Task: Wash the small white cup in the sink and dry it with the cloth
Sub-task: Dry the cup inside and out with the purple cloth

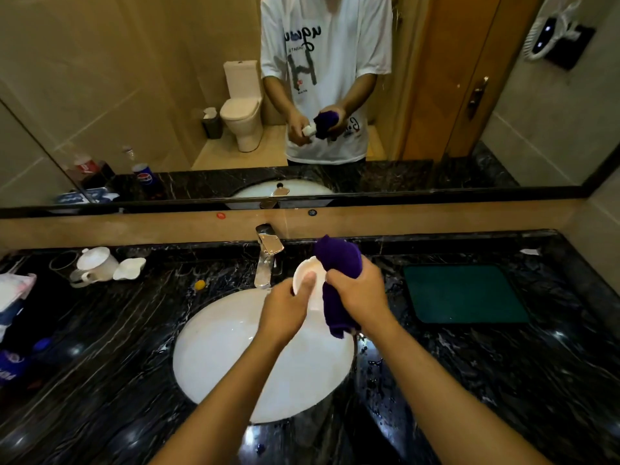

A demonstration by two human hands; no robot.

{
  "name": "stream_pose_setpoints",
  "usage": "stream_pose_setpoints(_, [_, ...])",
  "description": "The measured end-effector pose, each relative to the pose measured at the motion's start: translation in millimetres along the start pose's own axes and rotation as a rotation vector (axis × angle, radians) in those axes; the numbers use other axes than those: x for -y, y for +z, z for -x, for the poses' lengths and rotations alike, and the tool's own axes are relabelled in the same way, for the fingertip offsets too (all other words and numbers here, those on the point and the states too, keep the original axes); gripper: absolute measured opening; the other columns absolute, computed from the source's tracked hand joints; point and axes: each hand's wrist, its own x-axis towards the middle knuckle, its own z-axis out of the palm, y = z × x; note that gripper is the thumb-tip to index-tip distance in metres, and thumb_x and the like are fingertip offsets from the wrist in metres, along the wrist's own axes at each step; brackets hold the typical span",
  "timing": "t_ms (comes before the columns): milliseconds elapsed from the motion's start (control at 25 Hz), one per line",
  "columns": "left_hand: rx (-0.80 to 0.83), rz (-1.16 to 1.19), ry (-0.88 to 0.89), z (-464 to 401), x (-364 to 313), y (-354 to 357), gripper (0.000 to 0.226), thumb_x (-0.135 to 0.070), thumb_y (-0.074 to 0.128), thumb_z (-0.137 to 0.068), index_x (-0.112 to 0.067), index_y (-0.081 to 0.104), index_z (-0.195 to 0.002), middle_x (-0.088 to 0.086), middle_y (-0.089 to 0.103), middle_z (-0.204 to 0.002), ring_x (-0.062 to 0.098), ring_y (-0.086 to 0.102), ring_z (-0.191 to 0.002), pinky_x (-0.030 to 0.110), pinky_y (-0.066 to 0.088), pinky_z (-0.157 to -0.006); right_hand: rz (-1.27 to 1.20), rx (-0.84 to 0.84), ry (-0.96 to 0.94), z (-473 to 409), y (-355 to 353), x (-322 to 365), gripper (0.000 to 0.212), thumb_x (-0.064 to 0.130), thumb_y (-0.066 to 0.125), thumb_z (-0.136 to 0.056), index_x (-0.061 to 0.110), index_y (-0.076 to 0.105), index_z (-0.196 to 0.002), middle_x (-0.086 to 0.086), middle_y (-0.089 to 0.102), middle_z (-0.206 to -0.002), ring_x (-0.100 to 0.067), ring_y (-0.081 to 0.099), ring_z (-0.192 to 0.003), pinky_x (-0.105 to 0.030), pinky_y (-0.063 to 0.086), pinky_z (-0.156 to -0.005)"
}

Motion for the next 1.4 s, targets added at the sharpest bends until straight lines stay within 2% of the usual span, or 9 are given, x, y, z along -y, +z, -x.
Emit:
stream_pose_setpoints(160, [-0.093,-0.170,0.102,-5,-3,-3,0.060,-0.062,0.038,-0.102,-0.012,0.069,-0.086,0.002,0.065,-0.067,0.022,0.063,-0.064,0.031,0.040,-0.051,0.035,0.091,0.005,-1,0,4,0.023,0.027,0.072,-0.068,0.030,0.067,-0.090,0.002,0.073,-0.078,-0.009,0.069,-0.068,-0.023,0.054,-0.057])
stream_pose_setpoints(280, [0.076,0.484,-0.350,9,-13,13,0.061,-0.059,0.041,-0.104,-0.005,0.070,-0.104,0.011,0.074,-0.071,0.027,0.068,-0.058,0.029,0.048,-0.044,-0.051,-0.104,-0.009,16,24,-2,0.038,0.042,0.073,-0.064,0.039,0.059,-0.099,0.011,0.070,-0.092,-0.003,0.069,-0.079,-0.015,0.054,-0.058])
stream_pose_setpoints(360, [0.164,0.632,-0.420,16,-13,18,0.054,-0.054,0.042,-0.105,-0.008,0.070,-0.104,0.013,0.077,-0.079,0.027,0.072,-0.062,0.032,0.053,-0.047,-0.039,-0.170,-0.040,23,28,-4,0.050,0.050,0.074,-0.062,0.042,0.056,-0.108,0.016,0.068,-0.098,0.000,0.068,-0.083,-0.015,0.056,-0.060])
stream_pose_setpoints(480, [0.056,0.204,-0.165,14,-7,7,0.060,-0.057,0.037,-0.104,-0.010,0.064,-0.078,0.002,0.062,-0.052,0.013,0.054,-0.042,0.024,0.039,-0.044,0.019,-0.116,-0.046,11,8,-1,0.042,0.035,0.075,-0.065,0.035,0.063,-0.105,0.009,0.072,-0.095,-0.007,0.071,-0.082,-0.025,0.060,-0.066])
stream_pose_setpoints(640, [-0.121,-0.176,0.142,3,-9,-10,0.062,-0.066,0.040,-0.099,-0.015,0.071,-0.080,-0.007,0.061,-0.060,0.007,0.058,-0.055,0.020,0.034,-0.047,0.052,0.066,-0.035,-2,-9,4,0.032,0.024,0.073,-0.067,0.027,0.070,-0.099,0.001,0.076,-0.088,-0.016,0.074,-0.079,-0.036,0.063,-0.067])
stream_pose_setpoints(880, [0.137,0.498,-0.420,15,-15,16,0.068,-0.067,0.039,-0.100,-0.006,0.066,-0.089,0.003,0.063,-0.049,0.017,0.055,-0.040,0.022,0.040,-0.041,-0.107,-0.190,-0.024,17,18,-3,0.041,0.043,0.072,-0.061,0.039,0.062,-0.101,0.016,0.071,-0.086,0.000,0.070,-0.078,-0.016,0.055,-0.054])
stream_pose_setpoints(1000, [0.166,0.139,-0.201,8,-10,1,0.066,-0.063,0.037,-0.101,-0.009,0.062,-0.075,0.004,0.059,-0.051,0.014,0.050,-0.041,0.024,0.038,-0.044,-0.039,-0.132,-0.009,10,3,-4,0.032,0.032,0.072,-0.063,0.033,0.066,-0.094,0.010,0.072,-0.081,-0.009,0.071,-0.071,-0.020,0.055,-0.054])
stream_pose_setpoints(1160, [0.050,-0.175,0.157,-8,-8,-15,0.053,-0.058,0.042,-0.102,-0.015,0.072,-0.092,0.004,0.072,-0.079,0.017,0.067,-0.070,0.033,0.049,-0.060,-0.009,0.102,0.027,-1,-18,3,0.022,0.022,0.073,-0.067,0.028,0.069,-0.087,0.005,0.073,-0.073,-0.011,0.069,-0.064,-0.021,0.052,-0.054])
stream_pose_setpoints(1400, [0.141,0.707,-0.480,8,-16,28,0.047,-0.048,0.041,-0.105,-0.009,0.068,-0.111,0.014,0.077,-0.092,0.029,0.072,-0.074,0.032,0.053,-0.049,-0.067,-0.205,0.018,21,26,-1,0.042,0.035,0.074,-0.065,0.038,0.057,-0.104,0.014,0.068,-0.091,-0.003,0.068,-0.077,-0.011,0.052,-0.054])
